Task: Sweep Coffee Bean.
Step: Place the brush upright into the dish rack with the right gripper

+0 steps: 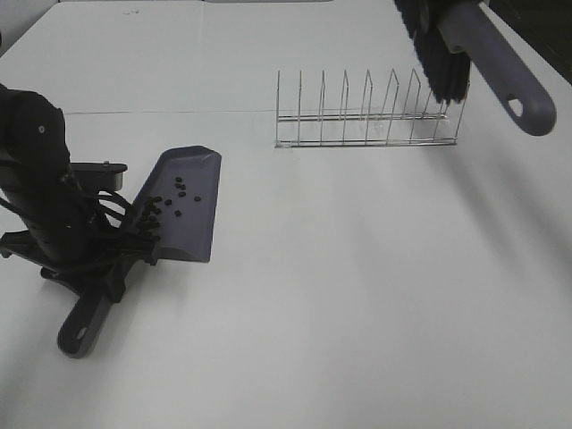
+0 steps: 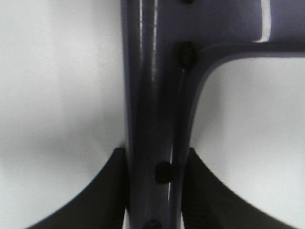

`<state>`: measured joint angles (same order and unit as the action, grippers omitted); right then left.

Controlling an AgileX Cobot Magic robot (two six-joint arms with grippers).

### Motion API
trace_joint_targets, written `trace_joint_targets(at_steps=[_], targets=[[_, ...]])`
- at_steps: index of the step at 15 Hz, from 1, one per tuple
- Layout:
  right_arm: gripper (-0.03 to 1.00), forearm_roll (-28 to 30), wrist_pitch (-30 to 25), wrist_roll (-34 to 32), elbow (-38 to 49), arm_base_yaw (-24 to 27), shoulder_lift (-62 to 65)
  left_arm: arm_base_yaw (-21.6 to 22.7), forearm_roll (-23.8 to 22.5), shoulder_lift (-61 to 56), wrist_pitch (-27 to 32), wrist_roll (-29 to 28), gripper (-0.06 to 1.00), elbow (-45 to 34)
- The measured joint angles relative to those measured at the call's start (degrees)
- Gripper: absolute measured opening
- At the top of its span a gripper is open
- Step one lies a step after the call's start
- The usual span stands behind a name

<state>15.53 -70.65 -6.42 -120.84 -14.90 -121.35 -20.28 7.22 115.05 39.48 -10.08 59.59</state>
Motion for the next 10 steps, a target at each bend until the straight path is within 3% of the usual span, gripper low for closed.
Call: trace_joint_targets(at_steps=[3,10], targets=[[0.27,-4.24,0.06,0.00,6.65,6.25,1.26,0.00,0.00,0.00,0.00,0.00,0.26,0.00],[0.27,-8.37,0.06,-0.06,18.39,7.45,1.26,0.00,0.00,0.00,0.00,0.06,0.26,0.00]])
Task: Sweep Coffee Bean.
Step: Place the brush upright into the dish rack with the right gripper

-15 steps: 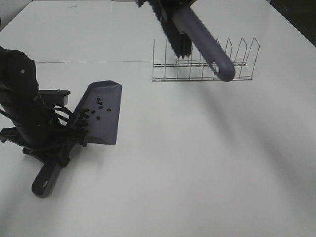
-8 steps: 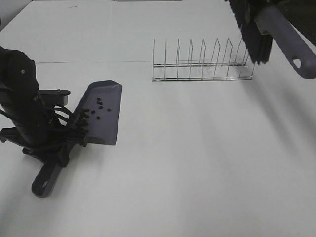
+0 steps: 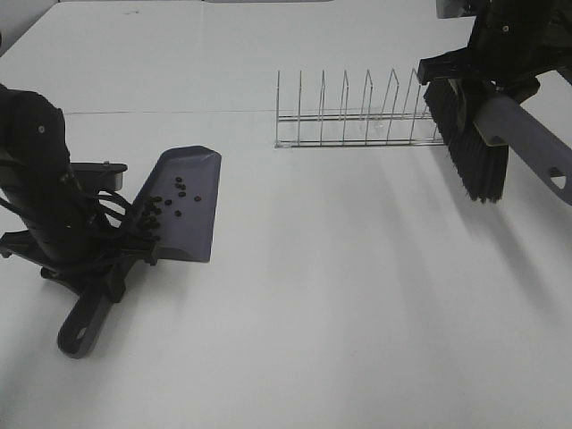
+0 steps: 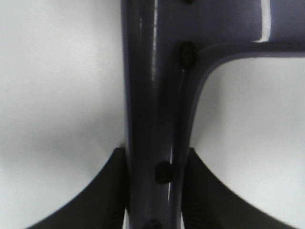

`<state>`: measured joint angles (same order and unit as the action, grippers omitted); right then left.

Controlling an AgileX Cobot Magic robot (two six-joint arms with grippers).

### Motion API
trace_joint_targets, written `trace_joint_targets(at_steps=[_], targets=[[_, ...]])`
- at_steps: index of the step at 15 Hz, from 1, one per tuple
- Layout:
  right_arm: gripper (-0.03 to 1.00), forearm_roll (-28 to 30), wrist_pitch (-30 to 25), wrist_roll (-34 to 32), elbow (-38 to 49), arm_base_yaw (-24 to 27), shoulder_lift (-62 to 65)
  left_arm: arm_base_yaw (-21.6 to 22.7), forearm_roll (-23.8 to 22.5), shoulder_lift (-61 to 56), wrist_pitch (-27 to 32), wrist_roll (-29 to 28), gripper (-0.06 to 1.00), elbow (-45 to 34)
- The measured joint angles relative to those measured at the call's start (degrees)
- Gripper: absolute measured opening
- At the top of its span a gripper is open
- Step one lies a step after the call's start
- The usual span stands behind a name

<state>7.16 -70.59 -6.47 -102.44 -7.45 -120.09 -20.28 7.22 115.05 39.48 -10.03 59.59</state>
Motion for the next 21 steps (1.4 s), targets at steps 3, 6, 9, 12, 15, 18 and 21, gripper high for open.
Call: trace_joint_targets(at_steps=[3,6,9,12,15,18,21], targets=[[0.27,1.26,0.06,-0.40,0.06,0.00,-0.92,0.00,0.00,0.00,0.00,0.00,0.26,0.00],[0.27,2.29,0.46,-0.46,0.06,0.00,-4.18,0.00,0.00,0.00,0.00,0.00,0.26,0.00],[0.27,2.29,6.13,-0.46,0.06,0.00,-5.44,0.00,0.00,0.00,0.00,0.00,0.26,0.00],[0.27,3.09,10.60,-0.52,0.06,0.00,-5.50,0.00,0.00,0.00,0.00,0.00,0.26,0.00],[0.27,4.47,13.64,-0.52,0.06,0.00,-5.56,0.00,0.00,0.00,0.00,0.00,0.26,0.00],[0.27,4.81,16.04,-0.52,0.06,0.00,-5.56,0.00,0.00,0.00,0.00,0.00,0.26,0.00],[0.27,5.21,18.74,-0.52,0.06,0.00,-5.67,0.00,0.00,0.00,0.00,0.00,0.26,0.00]])
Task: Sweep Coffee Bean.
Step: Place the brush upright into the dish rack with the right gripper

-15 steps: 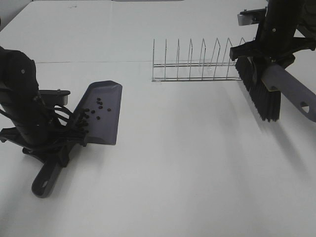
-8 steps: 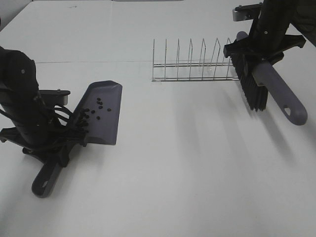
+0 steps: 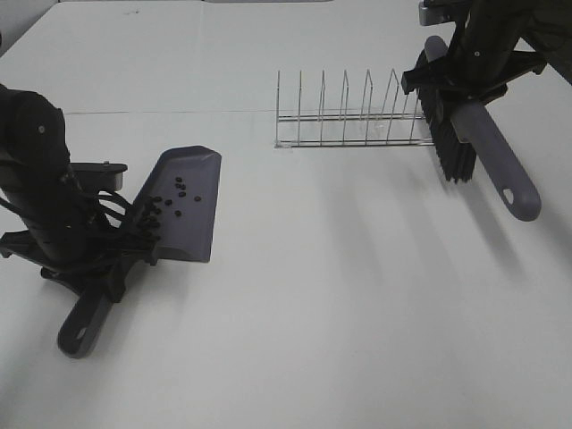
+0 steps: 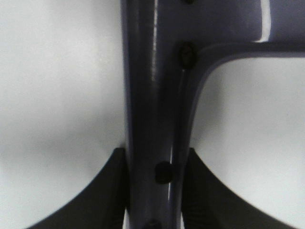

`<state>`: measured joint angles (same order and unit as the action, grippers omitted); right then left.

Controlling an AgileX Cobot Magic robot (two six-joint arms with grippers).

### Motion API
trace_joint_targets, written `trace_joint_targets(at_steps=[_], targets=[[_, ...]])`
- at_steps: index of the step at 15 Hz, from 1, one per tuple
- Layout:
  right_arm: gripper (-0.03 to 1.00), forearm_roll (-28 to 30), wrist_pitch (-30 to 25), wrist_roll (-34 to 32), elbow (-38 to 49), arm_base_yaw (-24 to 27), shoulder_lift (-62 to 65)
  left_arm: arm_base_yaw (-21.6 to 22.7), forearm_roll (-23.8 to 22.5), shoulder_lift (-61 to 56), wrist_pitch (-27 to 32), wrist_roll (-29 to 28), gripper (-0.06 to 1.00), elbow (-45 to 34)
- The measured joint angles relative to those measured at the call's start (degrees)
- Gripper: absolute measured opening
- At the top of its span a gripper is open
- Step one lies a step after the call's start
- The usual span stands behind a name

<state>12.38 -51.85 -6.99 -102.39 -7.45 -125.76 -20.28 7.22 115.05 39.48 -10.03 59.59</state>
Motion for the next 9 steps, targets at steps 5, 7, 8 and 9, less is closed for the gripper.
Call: trace_joint_targets(at_steps=[5,7,8,9], targets=[[0.27,0.17,2.64,0.00,-1.09,0.00,-1.95,0.00,0.00,0.00,0.00,0.00,0.26,0.00],[0.27,0.52,1.60,0.00,-3.61,0.00,-4.76,0.00,0.00,0.00,0.00,0.00,0.26,0.00],[0.27,0.52,1.26,-0.06,-4.87,0.00,-5.73,0.00,0.00,0.00,0.00,0.00,0.26,0.00],[0.27,0.52,0.52,-0.11,-7.51,0.00,-6.93,0.00,0.00,0.00,0.00,0.00,0.26,0.00]])
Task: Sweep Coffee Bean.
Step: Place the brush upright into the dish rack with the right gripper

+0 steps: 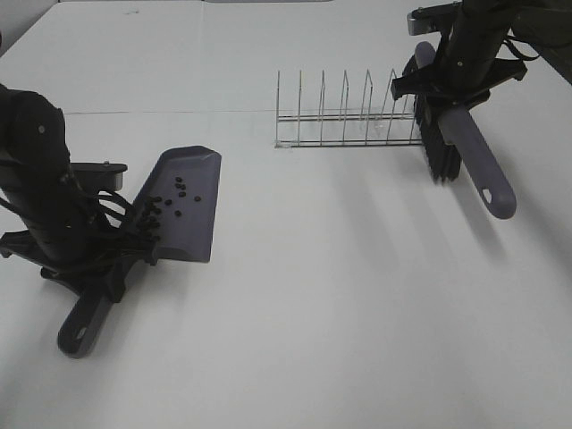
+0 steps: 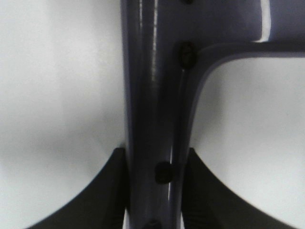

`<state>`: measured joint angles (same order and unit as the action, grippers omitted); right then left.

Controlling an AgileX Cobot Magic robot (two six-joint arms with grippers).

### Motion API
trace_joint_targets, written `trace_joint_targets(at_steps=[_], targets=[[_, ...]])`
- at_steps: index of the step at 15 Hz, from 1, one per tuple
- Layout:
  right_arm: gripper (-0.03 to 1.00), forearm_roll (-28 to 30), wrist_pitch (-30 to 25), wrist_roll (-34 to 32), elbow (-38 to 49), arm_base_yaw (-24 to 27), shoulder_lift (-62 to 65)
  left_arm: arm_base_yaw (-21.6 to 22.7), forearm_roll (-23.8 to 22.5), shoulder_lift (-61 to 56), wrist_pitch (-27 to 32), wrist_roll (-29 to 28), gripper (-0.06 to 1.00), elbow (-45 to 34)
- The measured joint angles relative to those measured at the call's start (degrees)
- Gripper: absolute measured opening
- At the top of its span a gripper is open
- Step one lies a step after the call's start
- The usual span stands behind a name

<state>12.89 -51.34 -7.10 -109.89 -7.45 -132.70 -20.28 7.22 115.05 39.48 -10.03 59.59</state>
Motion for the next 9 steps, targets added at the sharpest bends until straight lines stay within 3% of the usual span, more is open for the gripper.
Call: trace_joint_targets(at_steps=[3,9], targets=[[0.27,0.00,-2.52,-1.38,-6.13,0.06,-2.69,0.00,0.00,0.00,0.00,0.00,0.26,0.00],[0.27,0.00,-2.01,-2.29,-7.28,0.06,-3.38,0.00,0.00,0.00,0.00,0.00,0.26,0.00]])
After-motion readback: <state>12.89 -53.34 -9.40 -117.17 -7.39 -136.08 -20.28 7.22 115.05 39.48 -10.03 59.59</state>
